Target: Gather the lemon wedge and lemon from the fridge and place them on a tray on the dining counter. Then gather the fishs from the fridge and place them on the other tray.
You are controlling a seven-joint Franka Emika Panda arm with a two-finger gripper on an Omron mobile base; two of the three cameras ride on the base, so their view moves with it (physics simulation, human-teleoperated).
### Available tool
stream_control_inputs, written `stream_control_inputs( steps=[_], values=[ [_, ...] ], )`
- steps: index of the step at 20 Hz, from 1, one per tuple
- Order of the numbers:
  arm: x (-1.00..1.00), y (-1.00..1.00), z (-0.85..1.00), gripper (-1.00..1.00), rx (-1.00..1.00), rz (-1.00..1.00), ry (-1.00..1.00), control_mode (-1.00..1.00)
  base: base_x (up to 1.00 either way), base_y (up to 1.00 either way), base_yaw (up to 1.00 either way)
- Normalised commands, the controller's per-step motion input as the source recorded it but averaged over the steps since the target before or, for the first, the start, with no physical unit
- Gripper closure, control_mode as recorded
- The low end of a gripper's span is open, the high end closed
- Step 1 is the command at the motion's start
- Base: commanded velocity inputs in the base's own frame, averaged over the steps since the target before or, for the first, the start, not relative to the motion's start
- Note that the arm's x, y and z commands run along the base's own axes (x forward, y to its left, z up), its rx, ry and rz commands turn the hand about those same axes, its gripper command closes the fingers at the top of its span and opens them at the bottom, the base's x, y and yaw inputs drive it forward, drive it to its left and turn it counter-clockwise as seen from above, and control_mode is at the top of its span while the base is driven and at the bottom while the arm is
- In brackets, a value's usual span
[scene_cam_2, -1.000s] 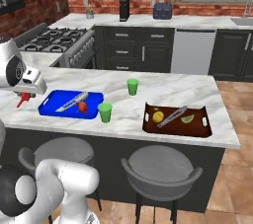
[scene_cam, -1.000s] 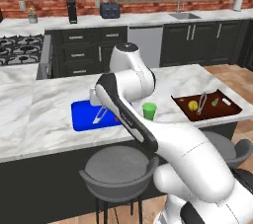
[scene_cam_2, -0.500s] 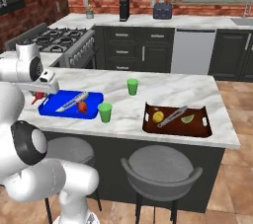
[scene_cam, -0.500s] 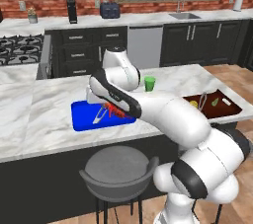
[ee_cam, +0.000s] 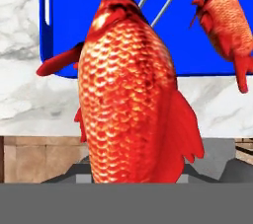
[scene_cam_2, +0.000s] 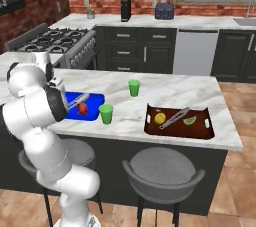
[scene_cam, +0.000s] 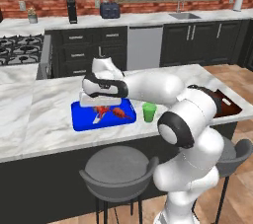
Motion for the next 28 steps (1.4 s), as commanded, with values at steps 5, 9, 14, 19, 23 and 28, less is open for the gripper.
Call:
stream_control_inputs(
  steps=[5, 9, 14, 19, 23, 28],
  values=[
    [0.70, 0.31, -0.50, 1.00, -0.05, -0.01, 0.13, -1.00, 0.00, 0.00, 0.00],
    [0.49, 0.30, -0.48, 1.00, -0.03, 0.00, 0.06, -1.00, 0.00, 0.00, 0.00],
    [0.50, 0.03, -0.33, 1.00, -0.01, 0.00, 0.03, -1.00, 0.00, 0.00, 0.00],
    [0.41, 0.00, -0.35, 1.00, -0.02, 0.00, 0.01, -1.00, 0.00, 0.00, 0.00],
    [0.14, 0.00, -0.46, 1.00, -0.03, 0.00, 0.00, -1.00, 0.00, 0.00, 0.00],
    [0.10, 0.06, -0.41, -1.00, -0.04, 0.00, 0.04, -1.00, 0.00, 0.00, 0.00]
  ],
)
